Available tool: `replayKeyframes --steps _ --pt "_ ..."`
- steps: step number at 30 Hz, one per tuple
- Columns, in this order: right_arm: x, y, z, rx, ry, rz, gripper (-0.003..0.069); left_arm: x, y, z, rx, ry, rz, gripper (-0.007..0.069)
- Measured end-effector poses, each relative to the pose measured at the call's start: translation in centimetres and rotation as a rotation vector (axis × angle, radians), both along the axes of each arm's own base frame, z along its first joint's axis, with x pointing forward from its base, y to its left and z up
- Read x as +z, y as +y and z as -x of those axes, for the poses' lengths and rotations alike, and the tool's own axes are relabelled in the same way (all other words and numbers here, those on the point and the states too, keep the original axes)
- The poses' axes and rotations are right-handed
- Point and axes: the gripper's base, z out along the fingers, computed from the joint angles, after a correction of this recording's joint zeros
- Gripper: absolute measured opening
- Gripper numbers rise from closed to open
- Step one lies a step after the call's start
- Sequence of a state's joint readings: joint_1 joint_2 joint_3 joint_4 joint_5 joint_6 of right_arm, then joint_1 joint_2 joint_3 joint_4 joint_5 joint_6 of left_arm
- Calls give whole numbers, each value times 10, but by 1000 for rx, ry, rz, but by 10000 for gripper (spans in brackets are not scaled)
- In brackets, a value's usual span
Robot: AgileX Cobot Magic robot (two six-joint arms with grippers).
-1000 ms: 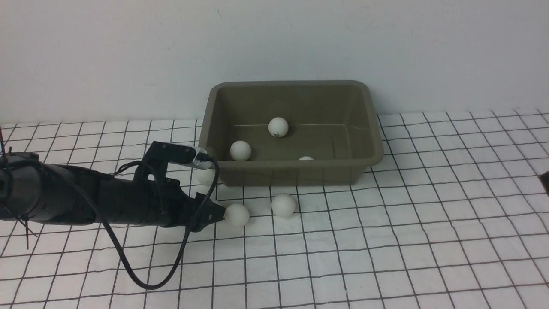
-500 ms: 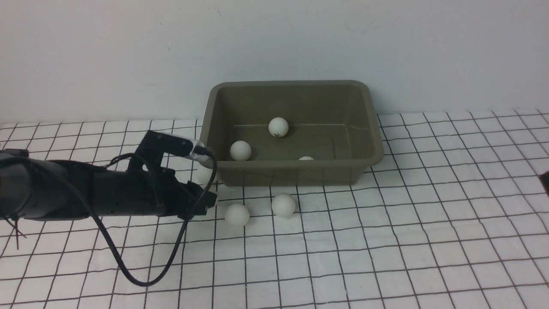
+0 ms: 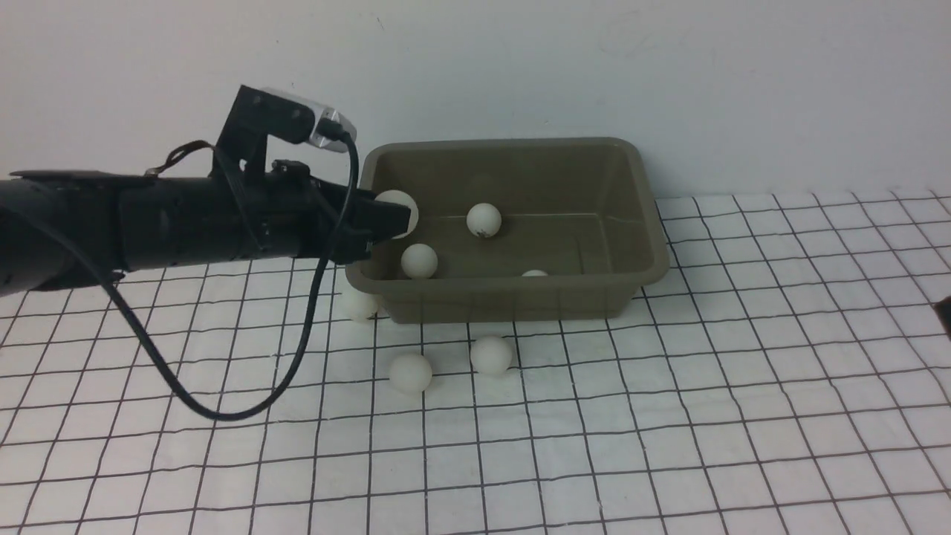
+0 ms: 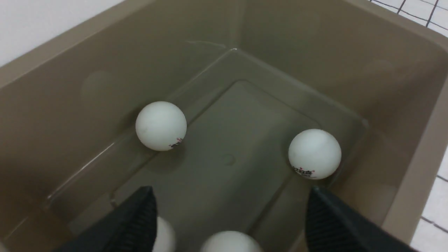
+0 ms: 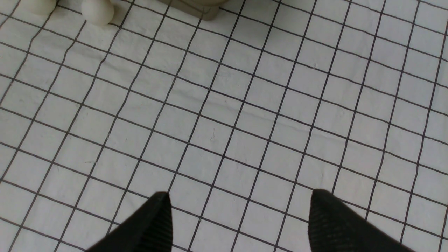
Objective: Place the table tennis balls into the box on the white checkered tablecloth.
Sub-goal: 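Drop the ball into the bin, then reach for and grasp a ping pong ball on the table beside the basket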
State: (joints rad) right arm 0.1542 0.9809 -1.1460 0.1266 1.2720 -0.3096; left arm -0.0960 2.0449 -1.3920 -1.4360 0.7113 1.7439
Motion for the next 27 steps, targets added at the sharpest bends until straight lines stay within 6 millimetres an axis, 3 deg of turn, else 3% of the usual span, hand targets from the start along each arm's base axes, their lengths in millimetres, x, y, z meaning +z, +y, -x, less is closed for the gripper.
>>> replayKeyframes --steps 4,9,16,27 --pt "0 0 0 1 0 -1 474 10 -1 5 -8 40 0 551" --pt "0 0 0 2 0 0 474 32 5 20 -10 117 -57 517" --pt "0 0 0 10 -2 4 474 68 12 45 -17 211 -91 465" --pt "3 0 5 26 -22 13 474 123 10 90 -90 279 -33 457"
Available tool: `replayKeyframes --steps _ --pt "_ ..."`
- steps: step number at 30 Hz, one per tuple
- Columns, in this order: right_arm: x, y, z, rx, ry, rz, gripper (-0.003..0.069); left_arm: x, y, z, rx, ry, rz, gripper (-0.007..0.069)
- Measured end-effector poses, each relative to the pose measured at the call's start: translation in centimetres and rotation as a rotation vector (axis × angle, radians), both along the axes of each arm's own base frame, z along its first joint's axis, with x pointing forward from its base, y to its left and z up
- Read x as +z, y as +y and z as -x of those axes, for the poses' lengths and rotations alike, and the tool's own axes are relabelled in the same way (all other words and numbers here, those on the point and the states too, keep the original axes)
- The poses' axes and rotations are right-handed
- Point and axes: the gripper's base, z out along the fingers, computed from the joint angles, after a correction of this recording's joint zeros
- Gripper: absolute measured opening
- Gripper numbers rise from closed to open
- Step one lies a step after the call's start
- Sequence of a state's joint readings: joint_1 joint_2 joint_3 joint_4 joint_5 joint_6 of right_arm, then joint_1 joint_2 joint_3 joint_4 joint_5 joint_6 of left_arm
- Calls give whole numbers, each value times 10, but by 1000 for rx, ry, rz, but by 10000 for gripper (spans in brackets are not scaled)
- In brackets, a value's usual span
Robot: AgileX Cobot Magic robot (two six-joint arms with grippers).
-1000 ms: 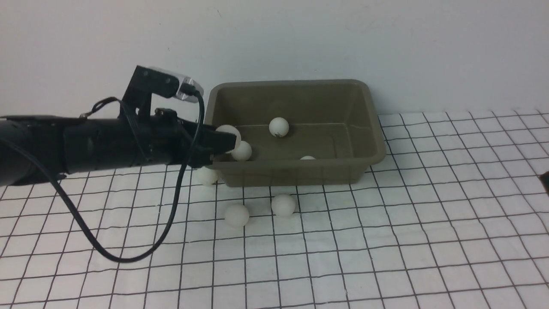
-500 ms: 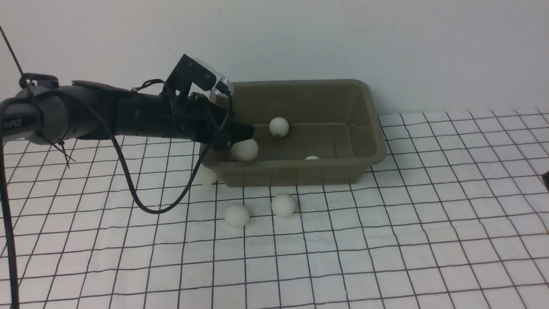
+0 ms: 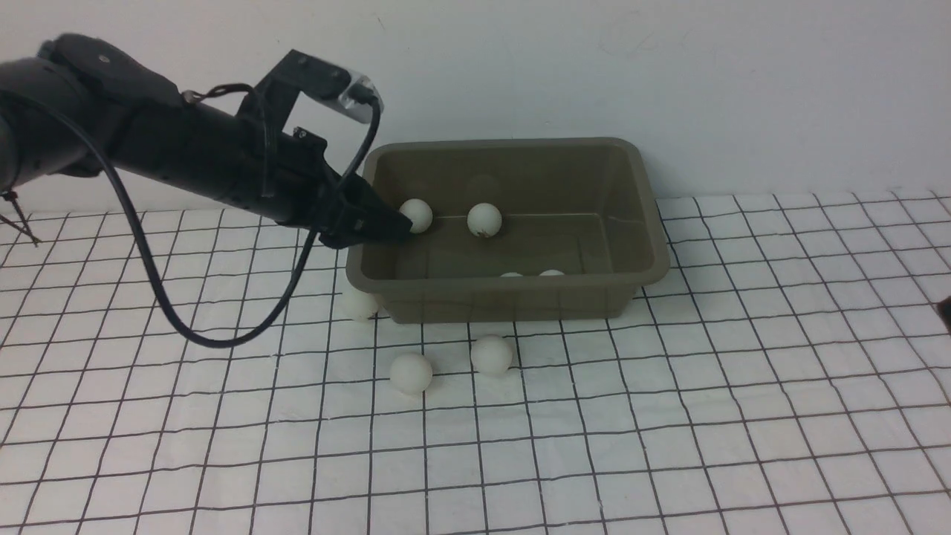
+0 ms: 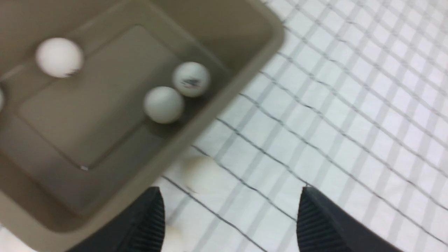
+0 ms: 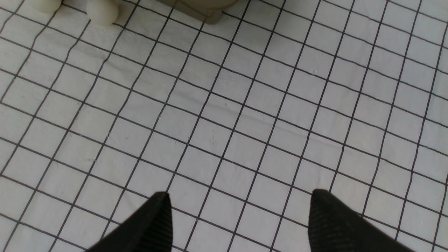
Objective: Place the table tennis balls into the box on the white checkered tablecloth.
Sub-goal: 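Reach for and grasp a ping pong ball on the table beside the basket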
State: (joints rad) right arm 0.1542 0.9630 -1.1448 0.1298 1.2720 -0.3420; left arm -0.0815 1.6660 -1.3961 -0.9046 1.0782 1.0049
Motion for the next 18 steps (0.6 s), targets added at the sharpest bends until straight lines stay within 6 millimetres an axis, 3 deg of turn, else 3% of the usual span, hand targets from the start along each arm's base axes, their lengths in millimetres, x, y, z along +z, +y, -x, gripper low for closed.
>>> replayKeyframes --steps 3,6,11,13,18 --pt "3 -1 4 2 -16 -2 474 9 1 16 -8 35 0 457" --pt "5 -1 9 3 -33 -4 474 4 3 32 1 97 -17 457" --pt "9 -3 18 3 -63 -9 474 -35 3 47 63 201 -9 457" --pt "11 -3 22 3 -77 -11 474 -59 -2 50 126 173 11 457" --pt "13 -3 24 5 -83 -18 474 -83 -25 51 164 27 -24 457"
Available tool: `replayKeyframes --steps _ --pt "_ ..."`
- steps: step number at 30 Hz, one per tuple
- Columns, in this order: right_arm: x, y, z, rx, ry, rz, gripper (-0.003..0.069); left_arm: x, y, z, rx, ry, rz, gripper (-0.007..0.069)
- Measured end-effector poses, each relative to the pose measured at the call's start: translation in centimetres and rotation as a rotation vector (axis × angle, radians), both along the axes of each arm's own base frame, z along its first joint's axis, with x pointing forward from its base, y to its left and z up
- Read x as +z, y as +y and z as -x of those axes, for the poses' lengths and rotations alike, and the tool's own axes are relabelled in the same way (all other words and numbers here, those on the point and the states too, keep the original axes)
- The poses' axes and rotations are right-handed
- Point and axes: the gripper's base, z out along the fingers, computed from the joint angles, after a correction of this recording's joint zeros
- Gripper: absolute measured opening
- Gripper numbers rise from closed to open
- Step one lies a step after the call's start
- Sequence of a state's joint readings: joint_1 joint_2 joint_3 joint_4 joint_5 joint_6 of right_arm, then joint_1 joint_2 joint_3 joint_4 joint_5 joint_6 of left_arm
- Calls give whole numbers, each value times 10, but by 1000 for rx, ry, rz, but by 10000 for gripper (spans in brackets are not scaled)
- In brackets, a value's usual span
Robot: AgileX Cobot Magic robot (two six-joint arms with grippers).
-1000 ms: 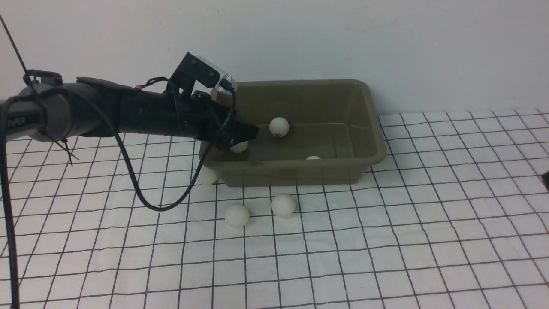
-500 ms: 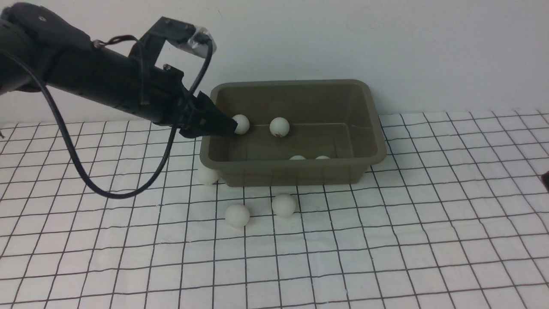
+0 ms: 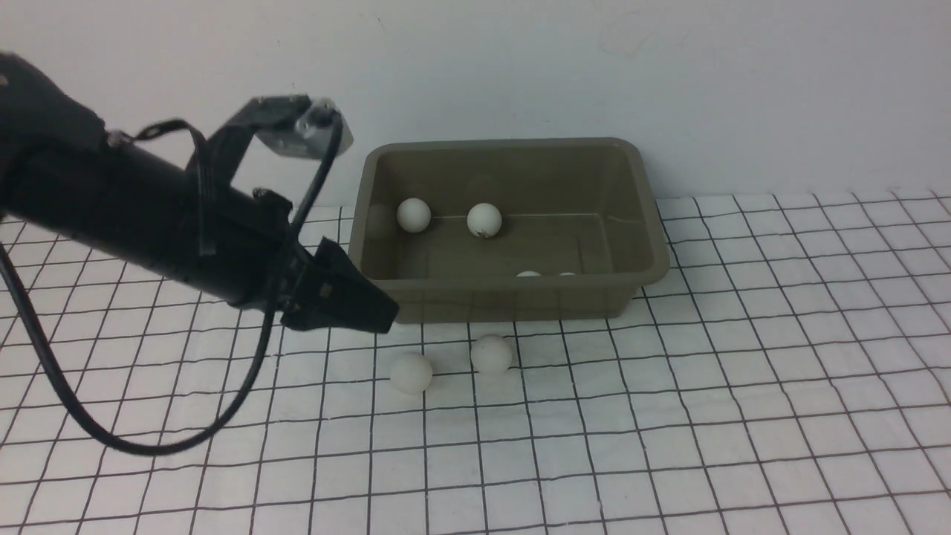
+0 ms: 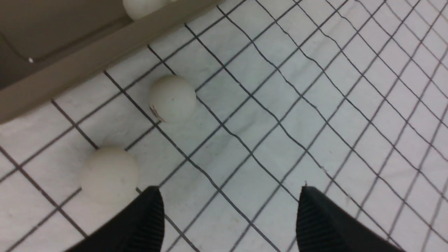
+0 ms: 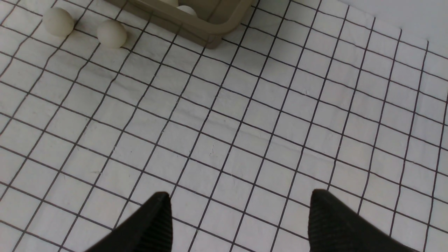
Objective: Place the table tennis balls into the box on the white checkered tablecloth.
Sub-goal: 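Reach for and grasp a ping pong ball on the table beside the basket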
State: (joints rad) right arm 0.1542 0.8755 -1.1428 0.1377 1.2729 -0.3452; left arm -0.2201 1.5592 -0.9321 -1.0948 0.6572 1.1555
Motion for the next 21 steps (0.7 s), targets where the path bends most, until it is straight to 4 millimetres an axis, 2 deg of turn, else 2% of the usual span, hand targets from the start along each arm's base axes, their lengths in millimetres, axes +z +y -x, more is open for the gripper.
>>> replayKeyframes --steps 4,7,15,21 --pt "0 0 0 2 0 0 474 -20 -16 -8 31 -23 -57 457" --pt "0 0 0 3 0 -1 474 -36 -20 -14 76 9 -82 457" --pt "0 0 0 4 0 -2 472 -62 -15 -30 200 -2 -161 457" --pt "0 1 0 5 0 -4 472 -85 -14 -35 222 39 -200 457"
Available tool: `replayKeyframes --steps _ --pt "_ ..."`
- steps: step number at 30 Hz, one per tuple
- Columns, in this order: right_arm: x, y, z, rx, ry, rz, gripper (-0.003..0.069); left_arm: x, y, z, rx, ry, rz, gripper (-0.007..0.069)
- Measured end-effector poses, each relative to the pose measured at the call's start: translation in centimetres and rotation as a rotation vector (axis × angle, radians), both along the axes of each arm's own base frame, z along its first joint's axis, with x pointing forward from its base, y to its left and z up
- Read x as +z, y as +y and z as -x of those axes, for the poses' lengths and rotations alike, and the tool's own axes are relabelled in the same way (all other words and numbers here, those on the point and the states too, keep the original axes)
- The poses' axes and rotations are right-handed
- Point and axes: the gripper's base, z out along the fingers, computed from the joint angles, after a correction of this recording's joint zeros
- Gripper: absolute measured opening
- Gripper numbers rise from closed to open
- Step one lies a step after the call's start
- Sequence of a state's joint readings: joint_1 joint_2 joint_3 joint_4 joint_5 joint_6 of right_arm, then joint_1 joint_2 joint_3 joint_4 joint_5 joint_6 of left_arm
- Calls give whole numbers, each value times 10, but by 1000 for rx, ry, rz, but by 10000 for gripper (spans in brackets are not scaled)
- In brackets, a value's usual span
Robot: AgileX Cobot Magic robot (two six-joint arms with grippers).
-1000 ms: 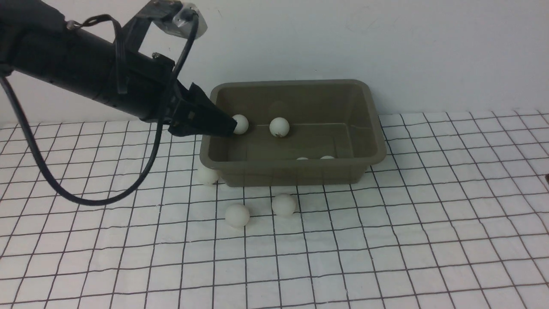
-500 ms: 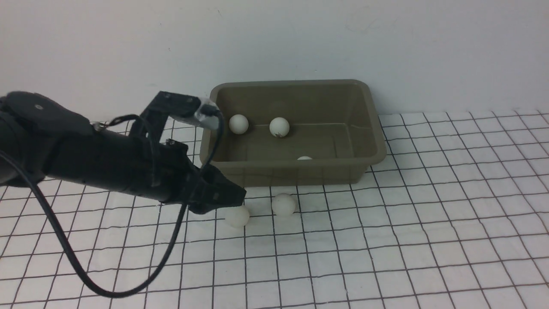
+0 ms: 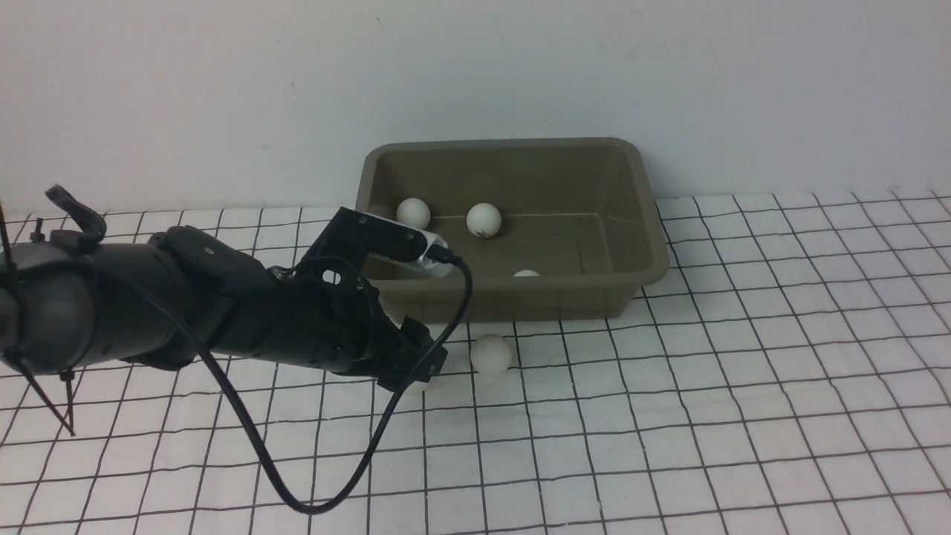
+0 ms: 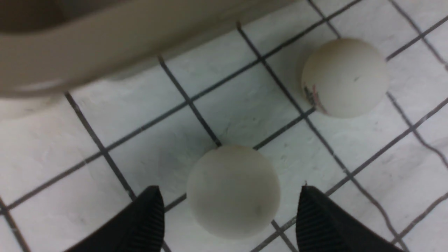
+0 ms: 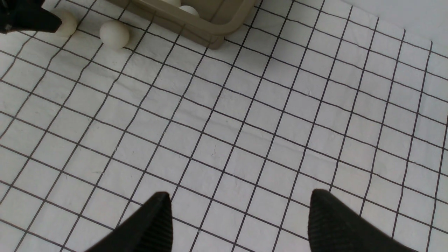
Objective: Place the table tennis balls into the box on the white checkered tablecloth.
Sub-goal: 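Reach for and grasp a ping pong ball on the table beside the basket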
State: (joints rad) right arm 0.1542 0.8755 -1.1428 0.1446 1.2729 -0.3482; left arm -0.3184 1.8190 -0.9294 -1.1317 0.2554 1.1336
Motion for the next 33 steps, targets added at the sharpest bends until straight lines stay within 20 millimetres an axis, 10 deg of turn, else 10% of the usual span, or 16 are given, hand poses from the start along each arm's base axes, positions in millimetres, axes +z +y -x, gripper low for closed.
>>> replayKeyframes --steps 33 --pt "0 1 0 9 -1 -2 472 -20 -5 -7 -57 12 -23 343"
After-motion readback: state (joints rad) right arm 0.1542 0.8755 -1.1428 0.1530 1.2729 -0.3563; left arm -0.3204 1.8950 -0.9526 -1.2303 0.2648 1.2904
